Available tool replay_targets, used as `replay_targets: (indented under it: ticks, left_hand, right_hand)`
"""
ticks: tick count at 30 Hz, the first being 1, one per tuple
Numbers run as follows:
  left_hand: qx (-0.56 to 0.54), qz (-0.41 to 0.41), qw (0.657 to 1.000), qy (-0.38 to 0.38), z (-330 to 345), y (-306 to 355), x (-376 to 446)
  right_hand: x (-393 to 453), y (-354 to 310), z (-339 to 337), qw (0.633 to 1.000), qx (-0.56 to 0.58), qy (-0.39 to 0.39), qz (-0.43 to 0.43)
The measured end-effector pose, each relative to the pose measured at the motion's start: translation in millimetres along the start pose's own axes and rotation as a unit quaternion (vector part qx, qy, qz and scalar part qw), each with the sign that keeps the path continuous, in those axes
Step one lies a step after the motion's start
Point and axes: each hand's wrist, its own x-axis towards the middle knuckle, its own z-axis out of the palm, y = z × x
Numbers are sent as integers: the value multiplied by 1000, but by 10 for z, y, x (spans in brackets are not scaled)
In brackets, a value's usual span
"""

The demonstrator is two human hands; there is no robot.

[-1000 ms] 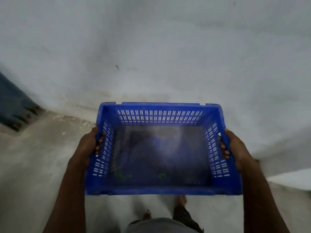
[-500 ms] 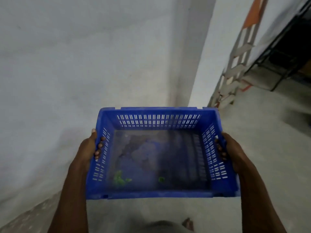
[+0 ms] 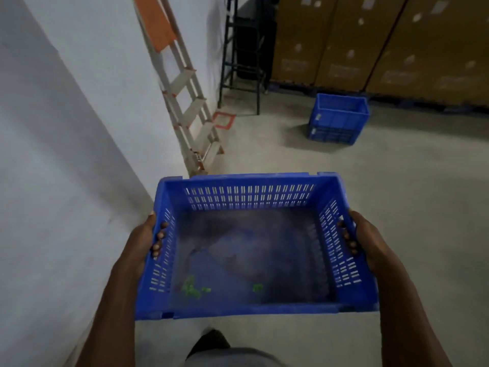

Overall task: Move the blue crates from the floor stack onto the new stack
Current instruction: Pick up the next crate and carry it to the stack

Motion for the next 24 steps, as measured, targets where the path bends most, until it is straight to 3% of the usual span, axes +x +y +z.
replay_targets:
  ticks: [17,24]
  left_hand:
    - [126,39,974,-182,3409,2190,2955]
    - [168,46,957,-232,5237,2840,3887]
  right_hand:
    - [2399,-1182,-1118,973,155,169,17]
    - [3690,-1714,-1954,964,192,180,32]
